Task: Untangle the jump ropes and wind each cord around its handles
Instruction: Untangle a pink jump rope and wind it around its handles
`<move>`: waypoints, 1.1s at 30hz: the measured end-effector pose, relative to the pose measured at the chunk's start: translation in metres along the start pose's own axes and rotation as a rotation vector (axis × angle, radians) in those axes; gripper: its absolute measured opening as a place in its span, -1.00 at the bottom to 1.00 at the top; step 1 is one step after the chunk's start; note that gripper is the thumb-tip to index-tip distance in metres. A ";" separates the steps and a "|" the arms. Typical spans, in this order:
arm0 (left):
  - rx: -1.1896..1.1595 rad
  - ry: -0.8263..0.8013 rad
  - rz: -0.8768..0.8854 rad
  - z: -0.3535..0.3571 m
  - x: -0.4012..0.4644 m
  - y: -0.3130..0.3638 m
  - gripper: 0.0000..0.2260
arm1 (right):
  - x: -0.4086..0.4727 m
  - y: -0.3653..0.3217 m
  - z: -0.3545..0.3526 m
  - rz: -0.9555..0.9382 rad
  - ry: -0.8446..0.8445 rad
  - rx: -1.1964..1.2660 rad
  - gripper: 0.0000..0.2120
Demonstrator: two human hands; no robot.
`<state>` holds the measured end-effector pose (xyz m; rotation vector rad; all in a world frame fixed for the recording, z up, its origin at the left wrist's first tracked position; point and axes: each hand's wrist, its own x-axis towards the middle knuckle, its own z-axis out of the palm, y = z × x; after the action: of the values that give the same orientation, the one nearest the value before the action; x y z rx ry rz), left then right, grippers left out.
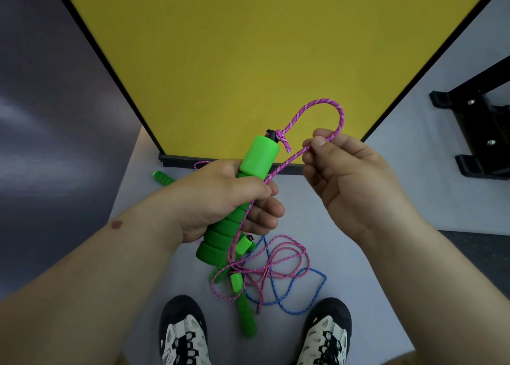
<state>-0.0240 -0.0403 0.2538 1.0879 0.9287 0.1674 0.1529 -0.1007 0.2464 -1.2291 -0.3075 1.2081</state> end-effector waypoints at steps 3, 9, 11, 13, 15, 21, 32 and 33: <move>-0.004 0.017 -0.001 0.000 0.001 0.000 -0.92 | -0.003 0.005 0.003 0.059 -0.072 -0.033 -0.88; -0.003 0.020 0.002 0.001 0.001 0.000 -0.95 | -0.010 0.013 0.010 0.135 -0.214 -0.122 -0.82; -0.012 0.020 0.006 0.001 0.001 0.001 -0.96 | -0.009 0.012 0.008 0.115 -0.189 -0.138 -0.84; -0.023 0.019 0.002 0.001 0.001 0.001 -0.96 | -0.007 0.011 0.006 0.091 -0.158 -0.134 -0.86; -0.026 0.016 -0.004 0.000 0.001 0.001 -0.94 | -0.005 0.010 0.005 0.063 -0.118 -0.123 -0.88; -0.032 0.004 -0.008 0.000 0.000 0.001 -0.94 | 0.001 0.002 0.000 -0.009 0.016 -0.036 -0.88; -0.028 0.011 -0.005 0.001 -0.001 0.002 -0.94 | -0.010 0.013 0.010 0.070 -0.158 -0.198 -0.92; -0.035 0.013 -0.009 0.001 -0.001 0.002 -0.94 | -0.009 0.012 0.009 0.052 -0.141 -0.194 -0.92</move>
<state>-0.0239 -0.0405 0.2559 1.0512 0.9391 0.1829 0.1363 -0.1048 0.2433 -1.3274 -0.5090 1.3372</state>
